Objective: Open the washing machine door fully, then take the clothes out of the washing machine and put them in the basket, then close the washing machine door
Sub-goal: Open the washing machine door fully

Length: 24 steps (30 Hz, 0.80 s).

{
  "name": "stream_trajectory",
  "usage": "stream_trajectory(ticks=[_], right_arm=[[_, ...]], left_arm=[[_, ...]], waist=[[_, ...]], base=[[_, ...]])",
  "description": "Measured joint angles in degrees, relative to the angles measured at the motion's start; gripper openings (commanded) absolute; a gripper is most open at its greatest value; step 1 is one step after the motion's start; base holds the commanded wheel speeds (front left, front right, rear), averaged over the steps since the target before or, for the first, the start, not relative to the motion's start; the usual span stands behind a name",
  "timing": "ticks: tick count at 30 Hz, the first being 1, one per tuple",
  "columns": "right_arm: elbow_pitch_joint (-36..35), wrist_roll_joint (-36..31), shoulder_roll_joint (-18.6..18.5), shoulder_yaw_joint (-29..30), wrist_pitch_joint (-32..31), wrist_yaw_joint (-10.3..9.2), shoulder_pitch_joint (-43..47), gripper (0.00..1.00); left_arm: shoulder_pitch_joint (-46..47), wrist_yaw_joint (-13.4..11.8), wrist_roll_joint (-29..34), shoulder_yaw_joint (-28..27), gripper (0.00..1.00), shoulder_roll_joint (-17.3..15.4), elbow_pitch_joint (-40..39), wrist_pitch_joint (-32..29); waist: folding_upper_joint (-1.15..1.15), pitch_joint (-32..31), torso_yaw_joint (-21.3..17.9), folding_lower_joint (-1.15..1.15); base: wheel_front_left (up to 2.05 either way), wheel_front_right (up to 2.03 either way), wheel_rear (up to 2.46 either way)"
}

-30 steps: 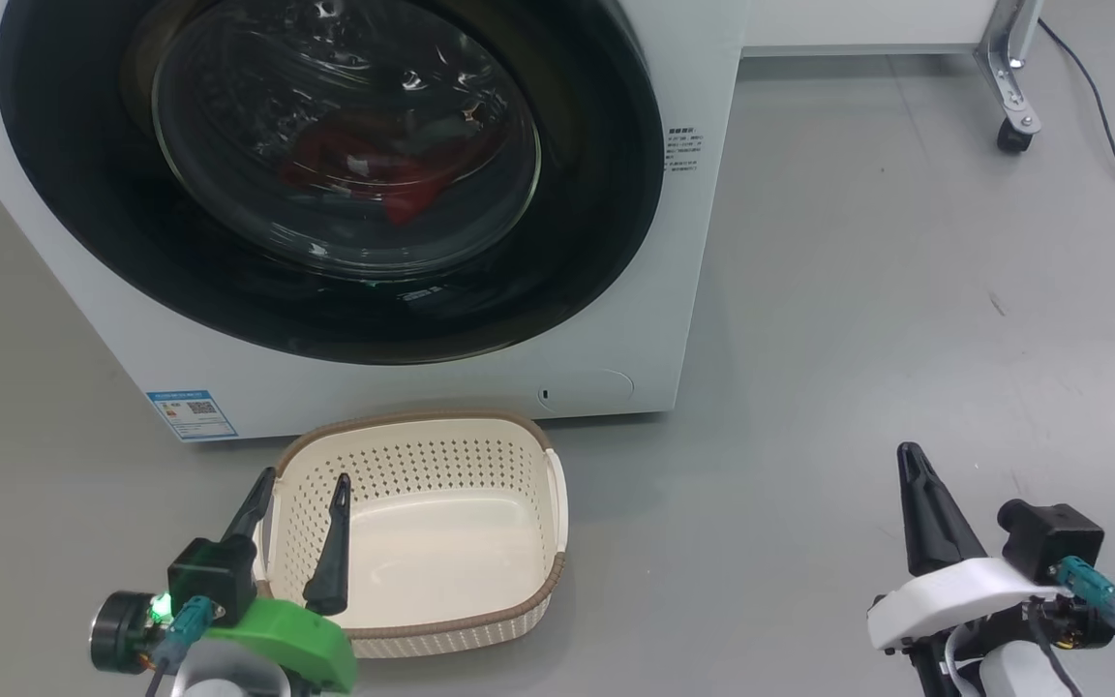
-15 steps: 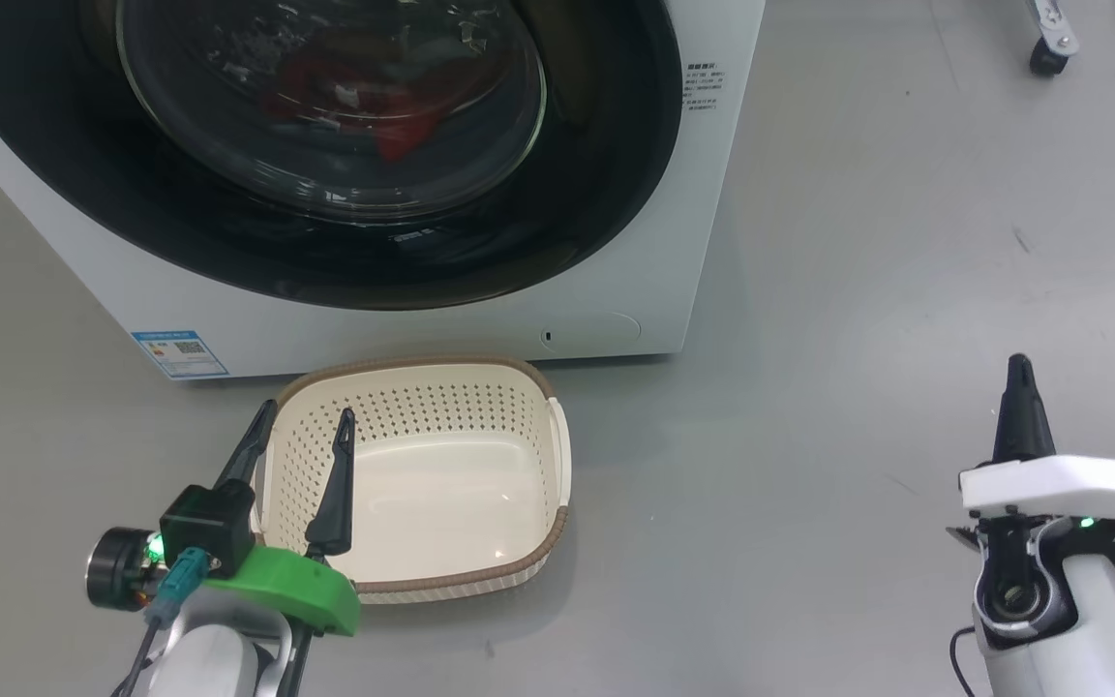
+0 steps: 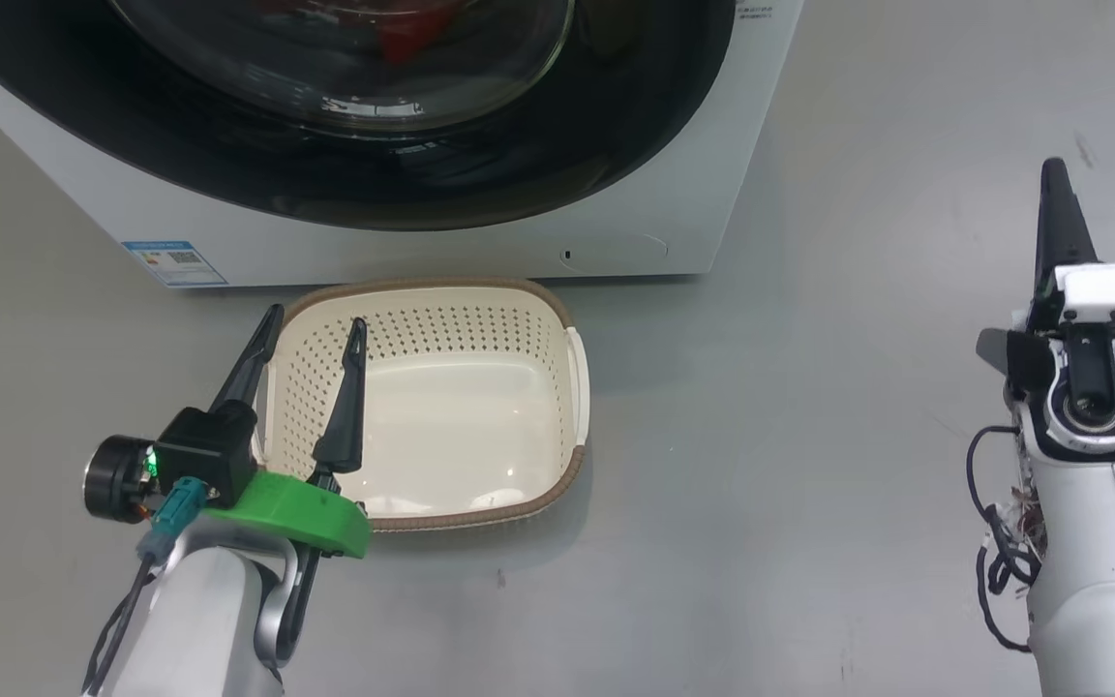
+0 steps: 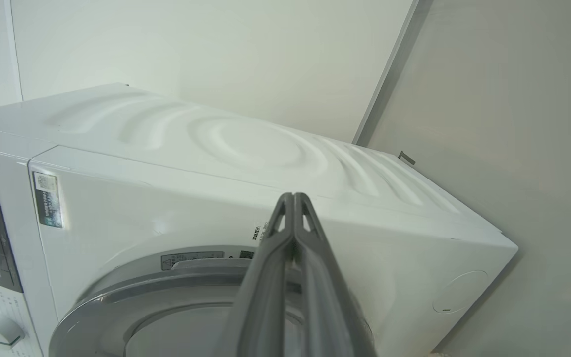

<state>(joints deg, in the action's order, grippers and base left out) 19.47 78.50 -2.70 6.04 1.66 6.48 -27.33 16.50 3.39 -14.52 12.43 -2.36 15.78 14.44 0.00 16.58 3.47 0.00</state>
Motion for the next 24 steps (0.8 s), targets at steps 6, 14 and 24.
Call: stream_trajectory(ticks=[6, 14, 24], right_arm=[[1.2, 2.2, -0.1, 0.1, -4.2, -0.04, -5.2, 0.0], [2.6, 5.1, -1.3, -1.3, -11.5, -1.08, -12.6, 0.0], [4.3, 6.2, -4.0, -3.8, -19.0, -2.78, -21.2, 0.0]], left_arm=[[1.3, 0.2, 0.0, -0.1, 1.0, 0.1, -0.3, 0.0], [3.0, 0.5, -0.1, 0.3, 1.0, 0.3, -0.5, 0.0], [5.1, 1.0, -0.3, 1.2, 1.0, 0.5, -0.7, 0.0]], waist=[[0.0, 2.4, 1.1, 0.0], [0.0, 5.6, 3.1, 0.0], [0.0, 8.6, 5.4, 0.0]], base=[[0.0, 0.0, 0.0], [0.0, 0.0, 0.0], [0.0, 0.0, 0.0]])
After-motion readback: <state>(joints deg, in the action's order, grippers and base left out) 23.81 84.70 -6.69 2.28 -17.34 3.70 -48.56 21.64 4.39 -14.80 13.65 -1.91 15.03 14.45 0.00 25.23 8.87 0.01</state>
